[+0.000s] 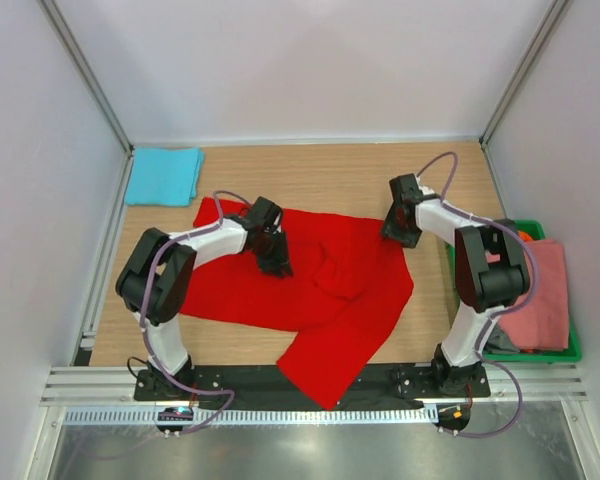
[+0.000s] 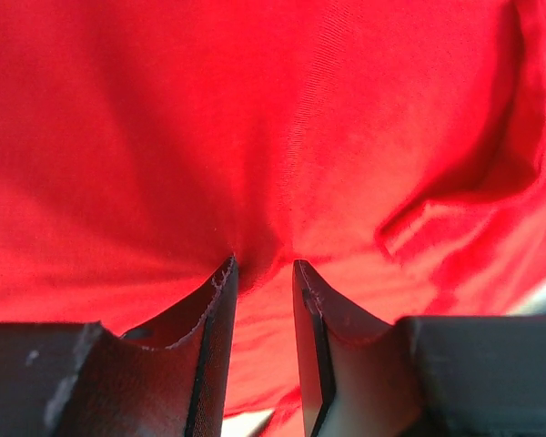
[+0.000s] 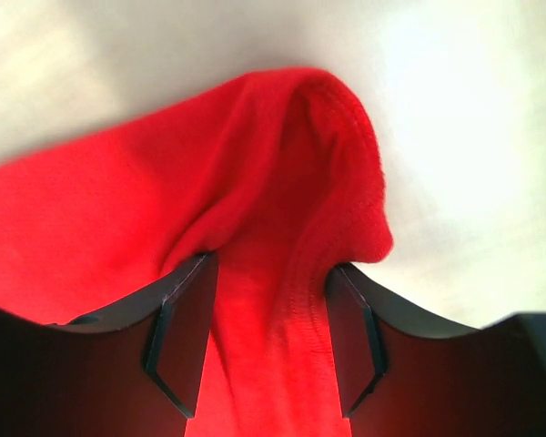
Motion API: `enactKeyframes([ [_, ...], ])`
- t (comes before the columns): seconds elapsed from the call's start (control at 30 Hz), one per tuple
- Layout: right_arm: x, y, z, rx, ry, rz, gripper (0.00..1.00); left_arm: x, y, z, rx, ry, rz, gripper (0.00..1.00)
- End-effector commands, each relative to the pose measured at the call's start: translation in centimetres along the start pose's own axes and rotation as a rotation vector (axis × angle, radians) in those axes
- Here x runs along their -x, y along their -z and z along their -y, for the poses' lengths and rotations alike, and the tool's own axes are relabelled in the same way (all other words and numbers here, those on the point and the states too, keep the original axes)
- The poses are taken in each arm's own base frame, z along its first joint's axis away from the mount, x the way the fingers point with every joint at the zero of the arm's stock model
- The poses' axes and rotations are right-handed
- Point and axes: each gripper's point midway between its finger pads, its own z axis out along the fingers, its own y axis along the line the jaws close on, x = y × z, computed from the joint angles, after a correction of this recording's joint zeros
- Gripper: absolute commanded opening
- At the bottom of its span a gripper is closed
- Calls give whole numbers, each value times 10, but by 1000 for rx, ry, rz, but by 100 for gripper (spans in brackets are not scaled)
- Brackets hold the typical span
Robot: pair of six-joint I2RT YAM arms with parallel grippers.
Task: Fold and stack the t-shirts
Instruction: Fold the tshirt
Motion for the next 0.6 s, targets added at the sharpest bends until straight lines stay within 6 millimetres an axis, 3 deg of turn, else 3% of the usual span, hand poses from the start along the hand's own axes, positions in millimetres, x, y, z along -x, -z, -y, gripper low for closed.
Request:
enactKeyframes([
  [0.0,38,-17,-19,6,104,59,56,-49,-25,1,9,123,-127,33],
  [0.03,37,-28,-20,-3,137,36,56,-50,-26,12,-10,158,-119,33],
  [0.07,52,-27,-32,18,146,58,56,-48,-26,19,-24,166,-111,33],
  [0.13,53,-35,-34,-5,173,32,56,-44,-25,32,-28,174,-83,34],
  [0.17,67,-30,-42,9,179,55,56,-33,-20,42,-43,170,-52,34],
  [0.27,79,-13,-49,31,197,63,57,-6,2,54,-33,142,33,36],
  [0.4,88,14,-38,-26,210,71,65,17,33,56,-12,36,75,39],
  [0.47,89,26,-31,-48,210,61,69,18,48,52,-2,-3,73,40],
  [0.57,93,52,-24,-62,206,73,78,33,69,29,35,-49,98,41],
])
